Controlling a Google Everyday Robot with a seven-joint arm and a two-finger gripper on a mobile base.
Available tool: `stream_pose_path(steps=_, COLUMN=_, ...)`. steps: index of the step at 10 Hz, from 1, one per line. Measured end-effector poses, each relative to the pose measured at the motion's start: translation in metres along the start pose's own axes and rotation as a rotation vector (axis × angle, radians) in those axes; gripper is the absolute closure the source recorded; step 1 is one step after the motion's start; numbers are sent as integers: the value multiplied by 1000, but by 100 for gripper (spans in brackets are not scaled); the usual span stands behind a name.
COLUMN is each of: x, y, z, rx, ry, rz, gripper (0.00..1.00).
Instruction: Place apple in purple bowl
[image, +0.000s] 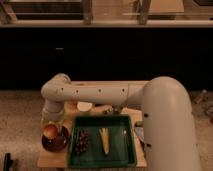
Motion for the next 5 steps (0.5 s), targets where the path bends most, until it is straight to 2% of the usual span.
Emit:
stream_pose_path(steps=1, x=0, y=1, z=1, rx=-7, ry=-8, rz=-1, gripper=96)
stream_pose_path(steps=4, x=-1, y=2, z=5, rx=-50, ry=-46, rz=-22, gripper=65)
stream_pose_path(steps=5, x=-1, y=3, z=5, rx=-60, ry=-55, rz=-26, gripper=58)
